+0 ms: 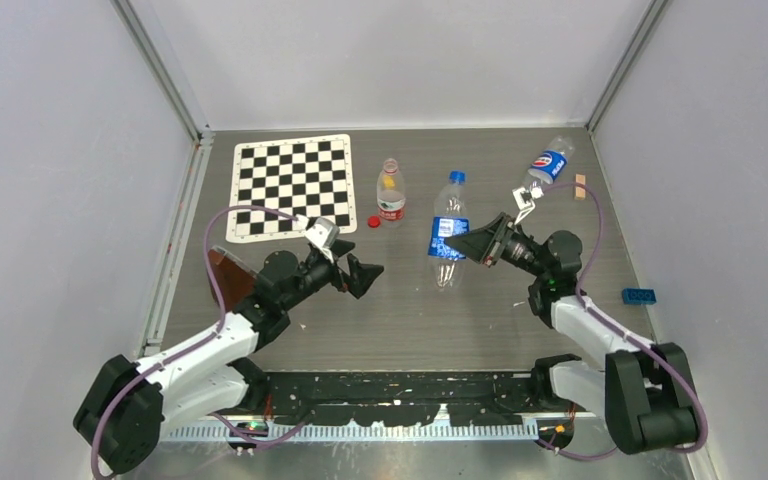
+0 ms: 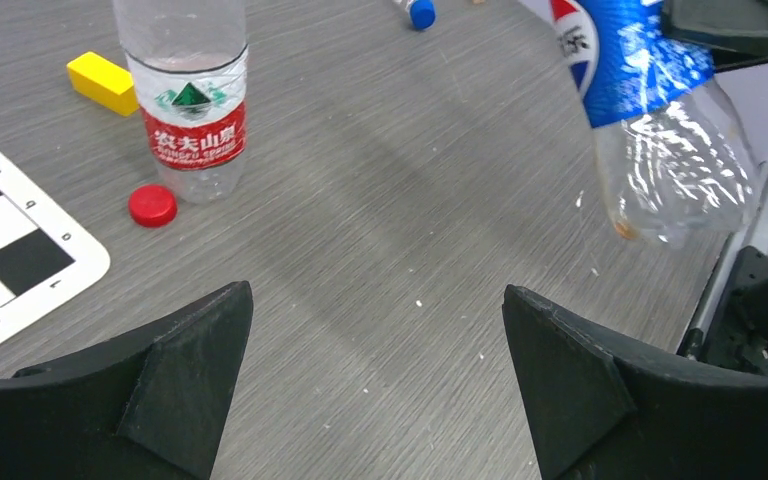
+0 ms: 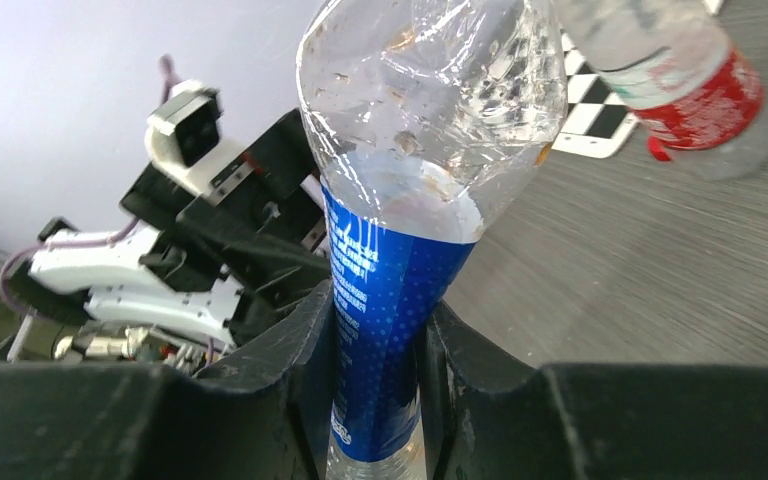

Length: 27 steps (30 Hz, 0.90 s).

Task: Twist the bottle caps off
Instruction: Pick up the plastic bottle at the center of the board.

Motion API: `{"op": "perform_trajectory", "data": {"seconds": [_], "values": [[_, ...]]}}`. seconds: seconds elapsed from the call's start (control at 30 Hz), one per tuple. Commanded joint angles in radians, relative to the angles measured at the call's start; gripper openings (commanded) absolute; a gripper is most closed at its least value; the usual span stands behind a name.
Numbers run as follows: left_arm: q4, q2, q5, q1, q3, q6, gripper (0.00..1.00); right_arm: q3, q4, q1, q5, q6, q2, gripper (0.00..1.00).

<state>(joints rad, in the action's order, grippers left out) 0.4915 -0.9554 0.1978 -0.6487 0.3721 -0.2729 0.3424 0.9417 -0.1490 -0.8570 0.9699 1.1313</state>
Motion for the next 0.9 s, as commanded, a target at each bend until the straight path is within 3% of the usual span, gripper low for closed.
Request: {"op": "perform_trajectory", "data": {"seconds": [0.0,0.1,0.27,0.53,0.63,0.87], "values": [[0.15,-0.013,0.036,-0.004,0.039,-0.087,0.99,0.025,-0.097,-0.022,-0.118,-0.098,-0.123,0.29],[0.293,-0.058,0.05,-0.004,0.026,-0.199,0.99,0.058,-0.323,-0.087,-0.11,-0.256,-0.207,0.29],[0.477,-0.16,0.09,-0.004,0.024,-0.336,0.99,0.11,-0.516,-0.188,-0.082,-0.405,-0.237,0.28],[0.781,-0.364,0.21,-0.004,0.05,-0.5,0.99,0.142,-0.511,-0.249,-0.073,-0.426,-0.155,0.27],[0.872,-0.421,0.244,-0.005,0.068,-0.55,0.95,0.159,-0.501,-0.273,-0.061,-0.431,-0.124,0.27],[0.941,-0.479,0.288,-0.005,0.092,-0.588,0.92,0.185,-0.482,-0.319,-0.028,-0.438,-0.068,0.26]]}}
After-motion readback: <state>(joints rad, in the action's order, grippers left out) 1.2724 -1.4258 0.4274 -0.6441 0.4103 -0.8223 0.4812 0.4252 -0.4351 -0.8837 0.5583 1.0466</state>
